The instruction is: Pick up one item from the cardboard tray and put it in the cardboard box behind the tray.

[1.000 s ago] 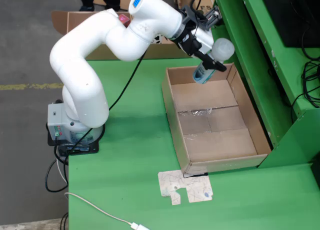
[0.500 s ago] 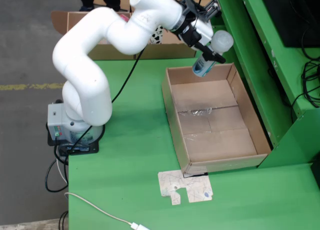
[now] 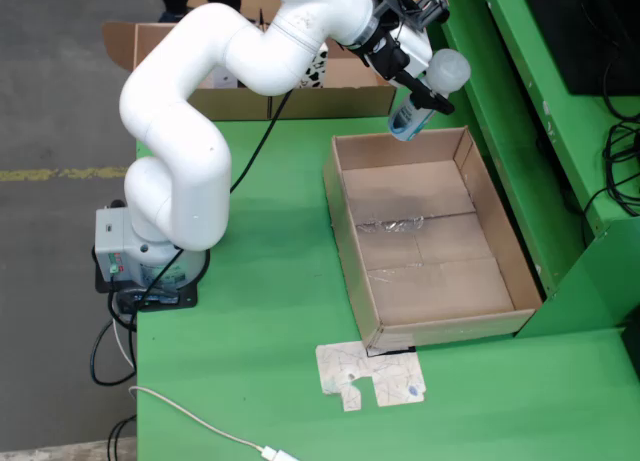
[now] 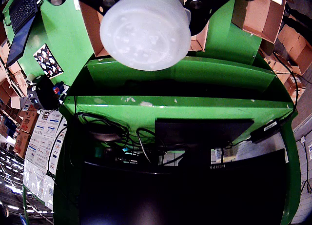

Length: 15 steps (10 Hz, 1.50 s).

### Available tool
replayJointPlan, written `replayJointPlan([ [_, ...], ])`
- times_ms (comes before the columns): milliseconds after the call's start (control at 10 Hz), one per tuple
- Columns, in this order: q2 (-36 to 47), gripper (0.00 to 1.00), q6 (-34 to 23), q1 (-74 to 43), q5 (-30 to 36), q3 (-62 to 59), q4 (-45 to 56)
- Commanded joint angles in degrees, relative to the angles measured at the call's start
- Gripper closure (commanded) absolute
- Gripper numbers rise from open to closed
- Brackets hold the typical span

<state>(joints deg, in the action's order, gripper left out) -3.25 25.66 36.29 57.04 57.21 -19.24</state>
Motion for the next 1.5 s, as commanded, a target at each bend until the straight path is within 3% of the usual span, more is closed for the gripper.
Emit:
replayJointPlan([
  [0, -2.5, 1.0, 2.2, 2.1, -1.6, -5.4, 0.9],
  [1200, -0.1, 1.0, 9.3, 10.8, -9.5, -6.5, 9.7],
  [1400, -2.9, 1.0, 13.3, 15.6, -13.3, -11.0, 14.7],
])
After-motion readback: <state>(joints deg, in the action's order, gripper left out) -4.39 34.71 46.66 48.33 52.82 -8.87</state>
